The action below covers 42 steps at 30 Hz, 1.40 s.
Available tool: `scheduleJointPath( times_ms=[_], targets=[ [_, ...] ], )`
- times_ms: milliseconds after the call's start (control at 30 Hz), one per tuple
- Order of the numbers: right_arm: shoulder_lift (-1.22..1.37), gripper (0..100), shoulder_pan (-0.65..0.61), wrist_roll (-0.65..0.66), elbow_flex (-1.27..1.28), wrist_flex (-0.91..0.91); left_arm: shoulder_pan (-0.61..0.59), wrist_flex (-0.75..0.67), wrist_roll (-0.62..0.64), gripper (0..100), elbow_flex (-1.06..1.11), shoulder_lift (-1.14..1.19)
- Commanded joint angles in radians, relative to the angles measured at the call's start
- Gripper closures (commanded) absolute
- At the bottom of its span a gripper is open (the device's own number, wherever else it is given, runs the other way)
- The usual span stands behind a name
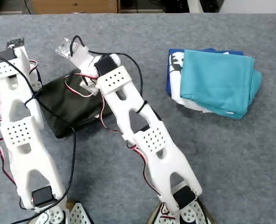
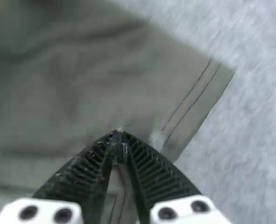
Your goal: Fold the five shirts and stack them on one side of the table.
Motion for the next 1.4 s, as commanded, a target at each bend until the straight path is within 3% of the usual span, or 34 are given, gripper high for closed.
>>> scheduleJointPath(
  times_ms=[0, 200, 567, 700, 900, 1067, 1367],
  targets=[
    [-0.018, 99.7, 0.024, 0.077, -0.140, 0.193, -0.008, 0.012, -0.005, 98, -0.147, 0.036],
    [-0.073, 99.7, 0.081, 0.138, -0.047, 0.244, -0.009, -0.020, -0.003, 98, -0.276, 0.137],
    [-0.361, 99.7, 0.185, 0.227, 0.615, 0.169, -0.008, -0.021, -0.005, 98, -0.301, 0.151],
    [-0.386, 99.7, 0.228, 0.224, 0.558, 0.199, -0.014, -0.020, -0.005, 98, -0.302, 0.150],
    [-0.469, 99.7, 0.105, 0.143, 0.325, 0.236, -0.014, 0.092, -0.005, 98, -0.436, 0.142],
    [-0.348, 99.7, 0.036, 0.127, 0.329, 0.198, -0.035, 0.107, -0.006, 98, -0.506, 0.143],
    [-0.012, 99.7, 0.191, 0.086, 0.232, 0.175, -0.055, 0.100, -0.064, 98, -0.431, 0.179]
  ],
)
